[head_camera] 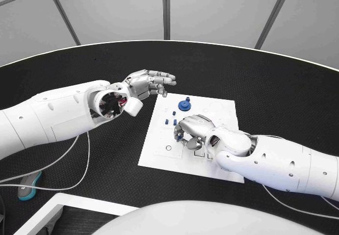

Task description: Assemble the parts on the task board

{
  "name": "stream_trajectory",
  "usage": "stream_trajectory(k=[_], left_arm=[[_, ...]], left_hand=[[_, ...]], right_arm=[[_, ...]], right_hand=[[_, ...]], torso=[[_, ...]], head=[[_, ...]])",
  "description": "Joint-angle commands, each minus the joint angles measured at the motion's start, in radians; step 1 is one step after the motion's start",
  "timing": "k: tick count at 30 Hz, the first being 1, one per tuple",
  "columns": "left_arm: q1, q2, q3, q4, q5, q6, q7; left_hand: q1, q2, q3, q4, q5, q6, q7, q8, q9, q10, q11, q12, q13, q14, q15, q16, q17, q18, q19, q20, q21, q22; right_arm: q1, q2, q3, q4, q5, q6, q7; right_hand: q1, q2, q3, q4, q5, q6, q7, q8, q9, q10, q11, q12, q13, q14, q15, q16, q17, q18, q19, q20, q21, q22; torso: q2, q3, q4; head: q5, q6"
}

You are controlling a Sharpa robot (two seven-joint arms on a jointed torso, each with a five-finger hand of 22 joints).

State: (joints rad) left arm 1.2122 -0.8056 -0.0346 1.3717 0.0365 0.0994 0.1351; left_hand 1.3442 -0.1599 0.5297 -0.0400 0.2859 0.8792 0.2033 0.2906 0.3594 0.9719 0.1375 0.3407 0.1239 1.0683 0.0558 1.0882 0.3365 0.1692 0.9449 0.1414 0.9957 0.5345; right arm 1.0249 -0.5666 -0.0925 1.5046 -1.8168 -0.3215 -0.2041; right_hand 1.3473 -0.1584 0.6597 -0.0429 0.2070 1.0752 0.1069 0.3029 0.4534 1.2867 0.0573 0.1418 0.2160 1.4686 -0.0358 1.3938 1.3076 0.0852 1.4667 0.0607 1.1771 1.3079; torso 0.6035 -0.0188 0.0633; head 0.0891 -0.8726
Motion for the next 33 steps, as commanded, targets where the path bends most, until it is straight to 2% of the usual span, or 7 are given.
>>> stream_trajectory(k=[1, 15, 33], left_arm=[[0.000, 0.001, 0.000, 0.000, 0.000, 0.000, 0.000], [0.000, 0.002, 0.000, -0.002, 0.000, 0.001, -0.001], [0.000, 0.000, 0.000, 0.000, 0.000, 0.000, -0.001]], left_hand=[[0.009, 0.003, -0.004, 0.001, 0.003, -0.002, 0.006, 0.003, 0.001, -0.007, 0.002, 0.003, -0.001, -0.008, -0.001, -0.005, -0.001, 0.017, -0.005, 0.000, -0.006, -0.001], [0.009, 0.003, -0.005, 0.002, 0.002, -0.002, 0.006, 0.004, 0.001, -0.008, 0.002, 0.004, -0.001, -0.008, -0.001, -0.006, -0.002, 0.017, -0.005, 0.000, -0.007, -0.002], [0.009, 0.003, -0.005, 0.002, 0.002, -0.002, 0.006, 0.004, 0.001, -0.008, 0.002, 0.004, -0.001, -0.008, -0.001, -0.006, -0.002, 0.017, -0.005, 0.000, -0.007, -0.002]], right_arm=[[0.000, 0.001, 0.000, -0.001, 0.000, 0.002, 0.000], [0.000, 0.004, 0.000, -0.006, 0.000, 0.012, -0.002], [-0.003, 0.013, 0.000, -0.015, 0.000, 0.038, -0.004]], right_hand=[[0.001, 0.006, 0.000, -0.005, 0.004, 0.006, 0.003, 0.003, 0.001, 0.027, -0.022, 0.004, 0.001, 0.053, -0.007, 0.004, 0.008, -0.006, 0.021, -0.005, 0.005, 0.020], [0.000, 0.006, 0.001, -0.005, 0.004, 0.007, 0.003, 0.003, 0.002, 0.029, -0.022, 0.004, 0.002, 0.053, -0.008, 0.005, 0.009, -0.006, 0.021, -0.005, 0.005, 0.020], [-0.001, 0.006, 0.002, -0.005, 0.004, 0.008, 0.002, 0.004, 0.003, 0.031, -0.023, 0.004, 0.003, 0.053, -0.008, 0.004, 0.008, -0.006, 0.021, -0.006, 0.005, 0.020]], torso=[[0.000, -0.0002, 0.0003], [0.001, -0.0001, 0.0006], [0.000, -0.0017, 0.0005]], head=[[0.001, 0.000], [0.003, 0.000], [0.004, 0.000]])
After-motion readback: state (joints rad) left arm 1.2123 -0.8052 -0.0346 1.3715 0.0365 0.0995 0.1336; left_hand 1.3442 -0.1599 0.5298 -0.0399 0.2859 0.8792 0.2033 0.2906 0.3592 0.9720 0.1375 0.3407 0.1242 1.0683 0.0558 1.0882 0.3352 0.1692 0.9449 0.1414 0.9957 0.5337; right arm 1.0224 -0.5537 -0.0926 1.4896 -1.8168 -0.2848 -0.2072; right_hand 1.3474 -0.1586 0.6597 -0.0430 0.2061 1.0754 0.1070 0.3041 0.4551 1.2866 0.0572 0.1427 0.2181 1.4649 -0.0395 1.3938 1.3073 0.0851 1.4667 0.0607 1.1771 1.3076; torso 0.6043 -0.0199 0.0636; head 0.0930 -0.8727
